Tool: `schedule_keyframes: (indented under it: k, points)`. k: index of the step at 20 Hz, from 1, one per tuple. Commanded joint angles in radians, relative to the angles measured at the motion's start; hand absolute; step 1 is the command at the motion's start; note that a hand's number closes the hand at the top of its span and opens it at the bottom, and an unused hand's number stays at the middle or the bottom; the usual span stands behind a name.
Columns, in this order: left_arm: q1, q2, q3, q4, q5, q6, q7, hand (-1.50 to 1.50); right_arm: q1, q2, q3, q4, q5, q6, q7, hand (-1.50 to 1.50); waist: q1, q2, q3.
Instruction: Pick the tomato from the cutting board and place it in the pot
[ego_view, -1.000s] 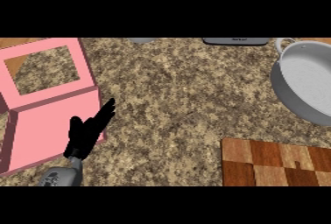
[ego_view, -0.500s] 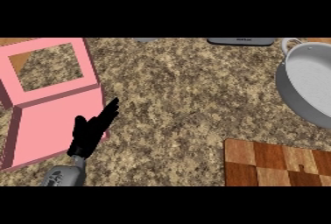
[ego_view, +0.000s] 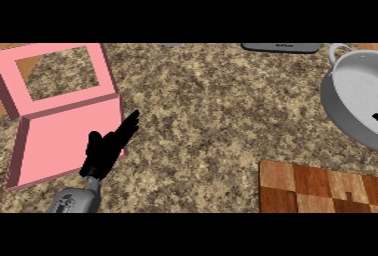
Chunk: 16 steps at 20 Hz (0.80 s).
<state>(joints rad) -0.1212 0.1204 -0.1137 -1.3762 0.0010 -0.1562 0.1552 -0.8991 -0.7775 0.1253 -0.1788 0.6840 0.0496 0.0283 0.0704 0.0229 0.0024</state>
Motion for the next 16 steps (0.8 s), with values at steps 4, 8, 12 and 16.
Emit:
schedule_keyframes:
  k: [4, 8, 12, 16]
  points:
    - [-0.006, 0.019, 0.032, 0.029, 0.004, -0.006, -0.019, 0.00, -0.069, 0.081, -0.046, 0.057, -0.030, 0.034, 0.008, -1.50, -0.013, 0.000, 0.002]
    - [0.000, 0.011, 0.037, 0.024, 0.017, -0.003, -0.006, 0.00, -0.061, 0.093, -0.216, -0.009, -0.198, -0.124, -0.120, -1.50, -0.030, -0.004, 0.004]
    - [0.005, 0.009, 0.027, 0.022, 0.004, 0.000, -0.007, 0.00, -0.096, 0.065, -0.364, -0.034, -0.339, -0.167, -0.182, -1.50, -0.035, -0.006, 0.004]
    - [0.012, 0.009, 0.034, -0.007, 0.015, 0.003, 0.014, 0.00, -0.063, 0.034, -0.485, -0.035, -0.441, -0.289, -0.224, -1.50, -0.032, -0.006, 0.003]
